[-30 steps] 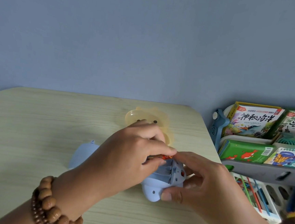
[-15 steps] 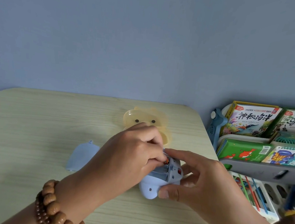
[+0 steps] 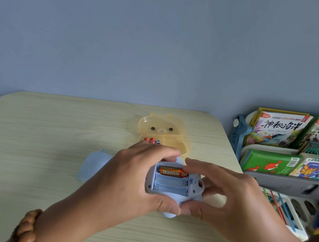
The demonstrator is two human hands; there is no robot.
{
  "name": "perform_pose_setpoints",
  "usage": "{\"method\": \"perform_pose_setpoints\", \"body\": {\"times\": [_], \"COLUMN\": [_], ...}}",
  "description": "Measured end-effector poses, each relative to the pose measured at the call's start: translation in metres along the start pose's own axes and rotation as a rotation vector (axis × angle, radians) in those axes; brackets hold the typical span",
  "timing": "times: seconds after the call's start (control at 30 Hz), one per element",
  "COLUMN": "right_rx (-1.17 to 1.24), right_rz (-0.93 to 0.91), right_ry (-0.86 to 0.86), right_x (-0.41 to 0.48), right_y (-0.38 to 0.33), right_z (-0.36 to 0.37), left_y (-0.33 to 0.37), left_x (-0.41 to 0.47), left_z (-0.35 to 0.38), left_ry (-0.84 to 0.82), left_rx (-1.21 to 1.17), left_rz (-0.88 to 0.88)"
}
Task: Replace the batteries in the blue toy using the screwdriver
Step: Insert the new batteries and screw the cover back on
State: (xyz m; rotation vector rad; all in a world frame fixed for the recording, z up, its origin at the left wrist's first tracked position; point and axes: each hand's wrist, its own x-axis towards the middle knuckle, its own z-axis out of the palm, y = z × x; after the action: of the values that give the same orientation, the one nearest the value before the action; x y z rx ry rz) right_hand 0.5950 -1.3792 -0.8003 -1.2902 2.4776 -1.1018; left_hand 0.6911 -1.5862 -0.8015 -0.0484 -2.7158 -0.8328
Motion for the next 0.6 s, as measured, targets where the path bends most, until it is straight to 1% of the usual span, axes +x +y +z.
{"method": "perform_pose_setpoints", "body": {"times": [0.2, 0.3, 0.37, 0.43, 0.5, 0.6], "right_rx": [-0.161, -0.260, -0.271, -0.255, -0.229, -0.151], "right_rz": [-0.069, -0.077, -0.063, -0.043, -0.011, 0.050], "right_ry": [-0.072, -0.107, -0.125, -0.128, -0.105, -0.060], "right_x": [0.003, 0.007, 0.008, 0.007, 0.007, 0.005], "right_y": [0.002, -0.001, -0.003, -0.002, -0.001, 0.001], "right_z": [-0.005, -0.006, -0.006, -0.005, -0.004, -0.003], "left_y": [-0.001, -0.002, -0.002, -0.003, -0.011, -0.033], "left_x": [-0.001, 0.000, 0.000, -0.001, -0.004, -0.012], "left_z": [0.003, 0.004, 0.004, -0.001, -0.012, -0.035], "left_ry": [0.036, 0.041, 0.041, 0.006, -0.063, -0.165], "left_rx": [-0.033, -0.052, -0.069, -0.080, -0.091, -0.003], "left_rz": [-0.027, -0.029, -0.031, -0.023, -0.028, -0.087]}}
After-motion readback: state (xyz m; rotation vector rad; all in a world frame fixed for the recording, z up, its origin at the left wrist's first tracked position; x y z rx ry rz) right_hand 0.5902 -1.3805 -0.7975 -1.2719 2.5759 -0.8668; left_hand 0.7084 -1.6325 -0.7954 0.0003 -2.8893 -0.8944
